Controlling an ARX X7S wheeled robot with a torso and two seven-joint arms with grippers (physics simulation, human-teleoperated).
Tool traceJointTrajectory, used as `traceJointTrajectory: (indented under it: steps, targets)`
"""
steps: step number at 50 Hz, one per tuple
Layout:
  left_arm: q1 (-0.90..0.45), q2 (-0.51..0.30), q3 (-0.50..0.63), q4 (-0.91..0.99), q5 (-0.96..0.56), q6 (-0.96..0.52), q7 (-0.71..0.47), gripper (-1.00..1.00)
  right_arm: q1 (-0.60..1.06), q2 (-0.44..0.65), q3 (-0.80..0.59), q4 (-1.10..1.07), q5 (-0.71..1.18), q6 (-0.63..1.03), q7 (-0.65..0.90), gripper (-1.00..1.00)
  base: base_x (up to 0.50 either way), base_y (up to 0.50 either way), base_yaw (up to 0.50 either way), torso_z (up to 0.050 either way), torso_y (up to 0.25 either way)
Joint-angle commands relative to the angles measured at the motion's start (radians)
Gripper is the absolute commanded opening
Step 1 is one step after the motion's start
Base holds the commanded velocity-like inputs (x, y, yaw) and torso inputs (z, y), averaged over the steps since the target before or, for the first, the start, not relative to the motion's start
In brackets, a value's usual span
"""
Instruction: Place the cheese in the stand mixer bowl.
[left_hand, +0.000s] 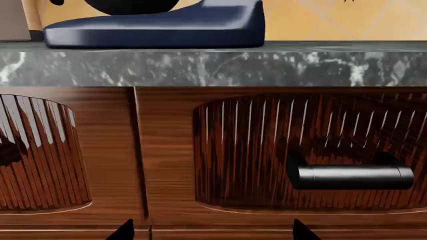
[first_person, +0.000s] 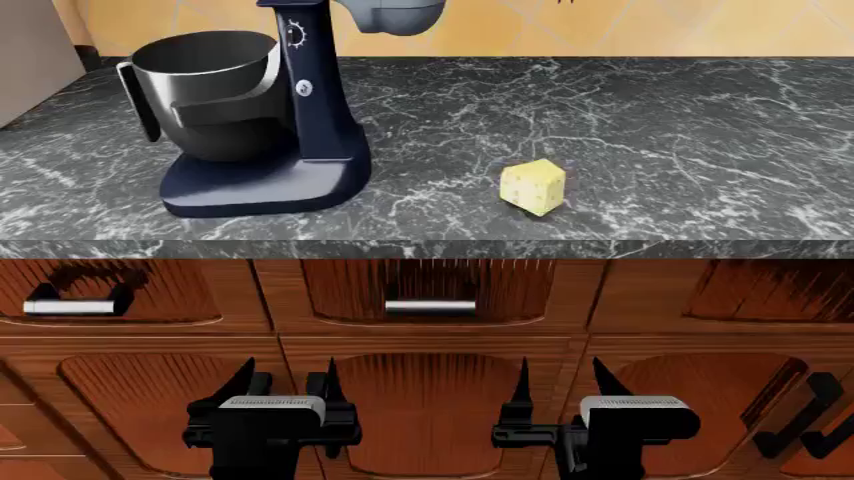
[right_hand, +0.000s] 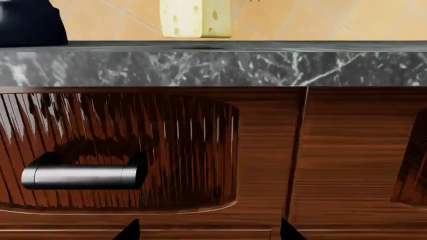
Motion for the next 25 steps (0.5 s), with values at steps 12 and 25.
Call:
traceJointTrajectory:
  steps: [12,25]
  targets:
    - [-0.005,-0.052,0.061,-0.023,-0.026,0.007,-0.048,1.0,0.001,0.044,-0.053,-0.008,0.034,0.012,0.09,1.0,0.0,0.19,0.0,0.0,0.0]
    - [0.009,-0.078,0.075,0.015,-0.039,-0.024,-0.079,1.0,0.002,0.063,-0.09,-0.017,0.033,0.017,0.127,1.0,0.0,0.5,0.0,0.036,0.0]
